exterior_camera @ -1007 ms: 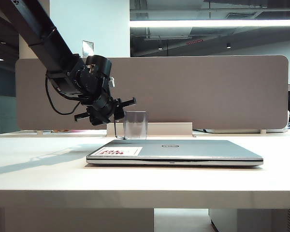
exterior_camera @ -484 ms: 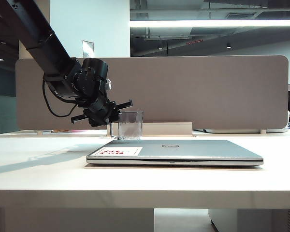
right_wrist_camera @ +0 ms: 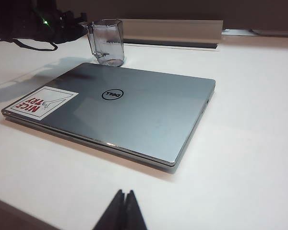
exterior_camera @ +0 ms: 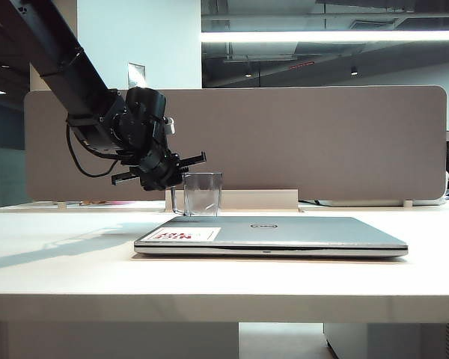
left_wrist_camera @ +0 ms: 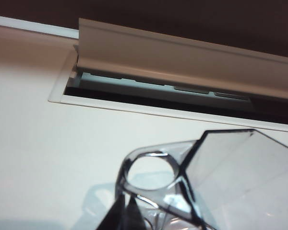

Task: Pick up the water cup and place it on the left side of the laptop.

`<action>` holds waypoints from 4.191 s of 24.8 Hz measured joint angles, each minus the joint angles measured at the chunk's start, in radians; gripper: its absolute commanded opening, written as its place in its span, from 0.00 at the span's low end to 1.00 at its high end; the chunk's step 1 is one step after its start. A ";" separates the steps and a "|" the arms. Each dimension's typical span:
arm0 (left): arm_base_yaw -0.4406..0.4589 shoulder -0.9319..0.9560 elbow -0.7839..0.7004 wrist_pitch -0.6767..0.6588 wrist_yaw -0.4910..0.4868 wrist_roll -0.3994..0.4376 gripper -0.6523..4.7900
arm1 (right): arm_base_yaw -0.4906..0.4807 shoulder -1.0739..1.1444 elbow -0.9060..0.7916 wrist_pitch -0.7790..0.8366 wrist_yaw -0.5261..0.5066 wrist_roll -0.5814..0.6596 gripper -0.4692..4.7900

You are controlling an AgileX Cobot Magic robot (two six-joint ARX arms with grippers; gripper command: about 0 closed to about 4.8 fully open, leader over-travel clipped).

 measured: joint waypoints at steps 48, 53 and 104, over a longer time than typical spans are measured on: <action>0.076 0.100 0.079 0.061 0.104 0.206 0.24 | 0.000 0.000 0.000 -0.001 -0.001 0.000 0.08; 0.071 0.100 0.079 0.061 0.120 0.206 0.11 | 0.000 0.000 0.000 -0.001 -0.001 0.000 0.07; 0.227 -0.353 0.078 -0.774 0.668 0.496 0.11 | 0.000 0.000 0.000 -0.001 -0.003 0.000 0.07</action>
